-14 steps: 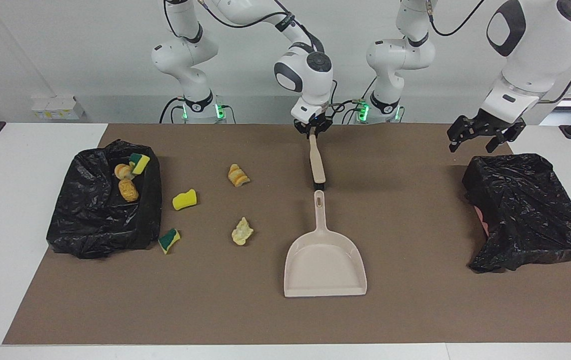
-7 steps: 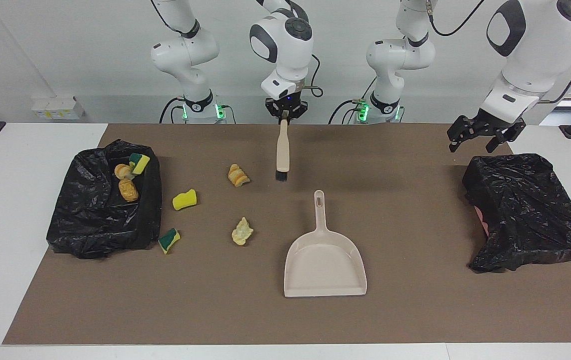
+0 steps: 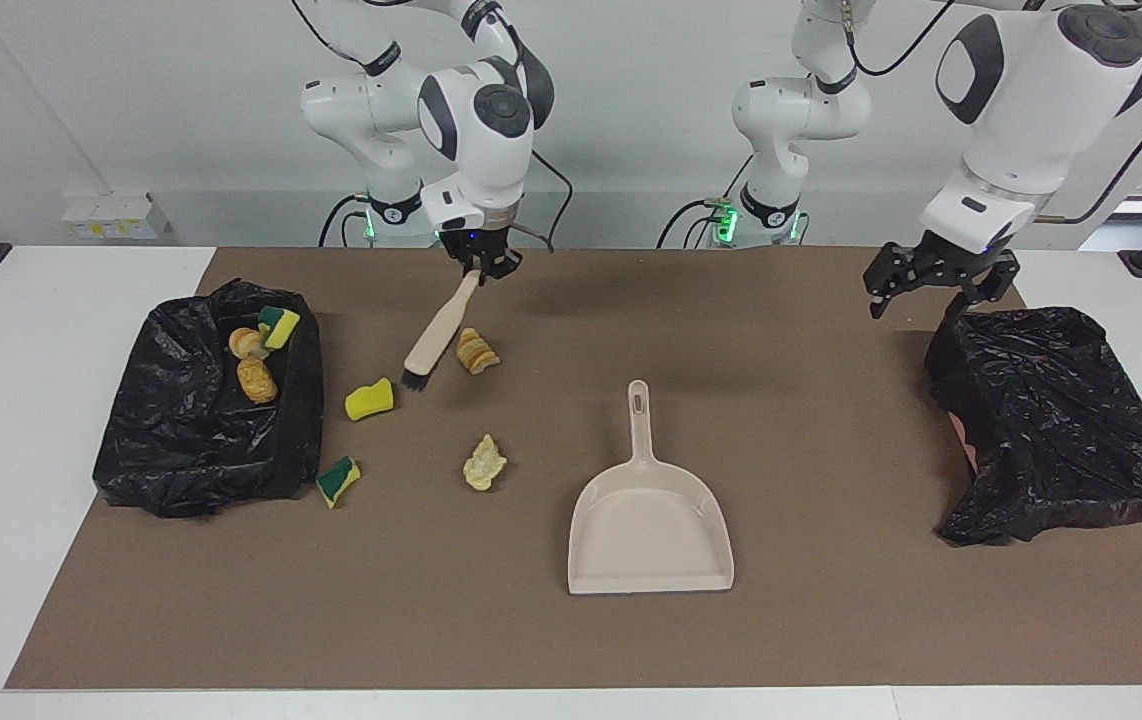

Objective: Sweep and dump trash in bin

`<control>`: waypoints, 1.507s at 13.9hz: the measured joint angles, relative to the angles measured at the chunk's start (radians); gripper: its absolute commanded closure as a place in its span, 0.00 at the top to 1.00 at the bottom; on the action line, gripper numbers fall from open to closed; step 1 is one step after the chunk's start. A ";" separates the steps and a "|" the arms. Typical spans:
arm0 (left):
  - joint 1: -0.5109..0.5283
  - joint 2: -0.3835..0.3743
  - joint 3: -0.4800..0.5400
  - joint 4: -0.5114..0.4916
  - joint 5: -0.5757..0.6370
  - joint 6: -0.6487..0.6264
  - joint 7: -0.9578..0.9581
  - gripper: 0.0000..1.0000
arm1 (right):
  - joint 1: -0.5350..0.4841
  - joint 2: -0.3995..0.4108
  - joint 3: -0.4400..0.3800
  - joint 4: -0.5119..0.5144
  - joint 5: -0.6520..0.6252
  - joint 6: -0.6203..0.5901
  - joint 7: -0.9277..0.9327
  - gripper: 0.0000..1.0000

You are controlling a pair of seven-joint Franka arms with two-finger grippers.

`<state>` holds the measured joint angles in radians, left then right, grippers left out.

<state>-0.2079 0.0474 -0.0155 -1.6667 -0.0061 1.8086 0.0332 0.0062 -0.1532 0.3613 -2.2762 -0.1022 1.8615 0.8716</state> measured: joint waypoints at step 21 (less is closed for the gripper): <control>-0.378 0.375 -0.001 -0.093 -0.036 0.576 -0.380 0.44 | 0.001 0.286 0.022 0.200 0.052 0.097 -0.244 0.00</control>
<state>-0.5860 0.4223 -0.0169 -1.7596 -0.0423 2.3841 -0.3470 0.0074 0.1326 0.3838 -2.0761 -0.0503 1.9582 0.6275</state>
